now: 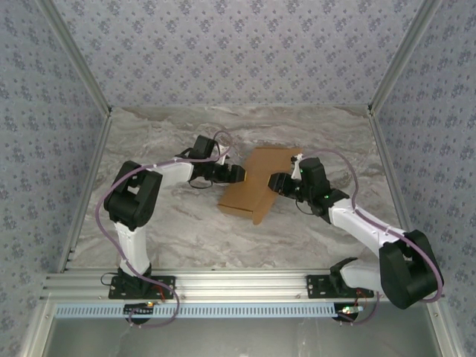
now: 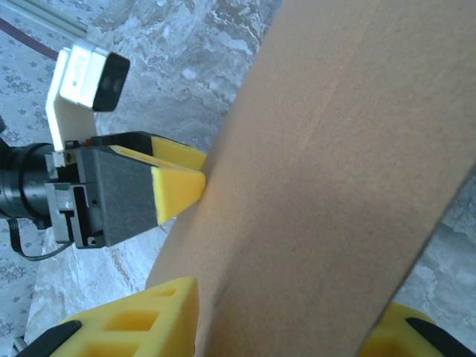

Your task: Fold the paper box

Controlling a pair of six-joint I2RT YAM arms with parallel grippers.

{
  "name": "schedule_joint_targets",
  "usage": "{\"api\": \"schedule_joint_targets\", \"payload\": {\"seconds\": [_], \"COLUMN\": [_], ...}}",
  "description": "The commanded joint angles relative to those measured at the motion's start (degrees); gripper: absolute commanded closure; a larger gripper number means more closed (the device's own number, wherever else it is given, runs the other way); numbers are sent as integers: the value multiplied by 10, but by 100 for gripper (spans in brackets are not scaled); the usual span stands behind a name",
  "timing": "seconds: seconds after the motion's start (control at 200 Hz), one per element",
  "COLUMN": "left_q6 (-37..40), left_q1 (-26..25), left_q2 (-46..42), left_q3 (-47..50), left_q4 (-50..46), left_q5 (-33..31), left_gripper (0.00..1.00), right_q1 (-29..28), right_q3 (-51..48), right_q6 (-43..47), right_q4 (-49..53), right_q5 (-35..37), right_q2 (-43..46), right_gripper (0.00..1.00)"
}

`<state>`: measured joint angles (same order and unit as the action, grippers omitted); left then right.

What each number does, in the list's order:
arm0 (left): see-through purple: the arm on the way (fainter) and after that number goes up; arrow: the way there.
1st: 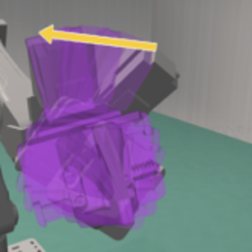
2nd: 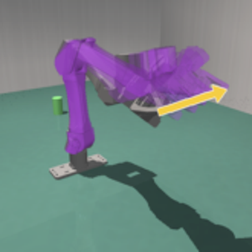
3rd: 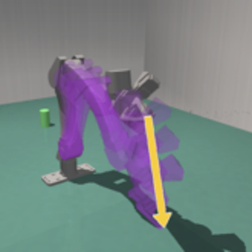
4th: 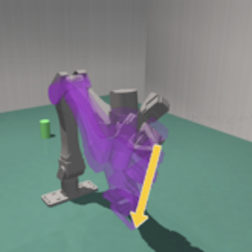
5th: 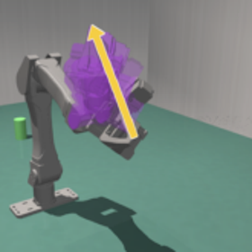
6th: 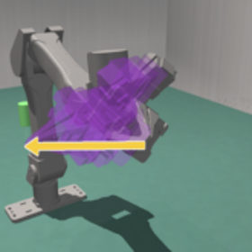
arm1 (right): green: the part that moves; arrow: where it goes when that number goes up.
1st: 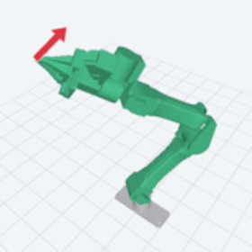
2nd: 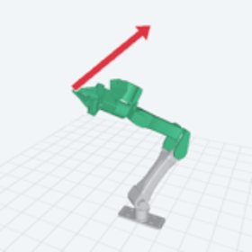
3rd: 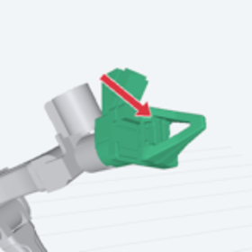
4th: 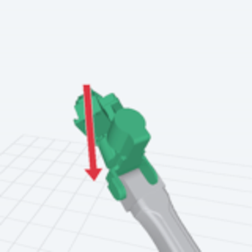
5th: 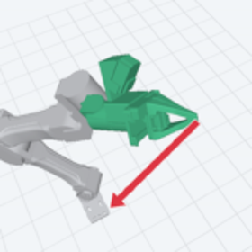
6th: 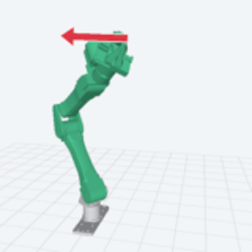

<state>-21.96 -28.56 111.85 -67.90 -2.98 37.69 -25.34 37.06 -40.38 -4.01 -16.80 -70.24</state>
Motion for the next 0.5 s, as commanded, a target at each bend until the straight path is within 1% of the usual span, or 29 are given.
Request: {"api": "schedule_joint_targets", "payload": {"seconds": [0.0,0.29,0.495], "left_q6": [11,17,18], "left_q1": [-32,-31,-28], "left_q2": [16,16,16], "left_q3": [1,-1,-8], "left_q4": [-6,-11,-20], "left_q5": [56,54,38], "left_gripper": [22,19,19], "right_q1": [-22,-32,-43], "right_q3": [37,69,85], "right_q6": [14,24,30], "right_q4": [-30,-2,37], "right_q5": [-29,-20,12], "right_q2": [9,-9,-33], "right_gripper": [62,62,63]}}
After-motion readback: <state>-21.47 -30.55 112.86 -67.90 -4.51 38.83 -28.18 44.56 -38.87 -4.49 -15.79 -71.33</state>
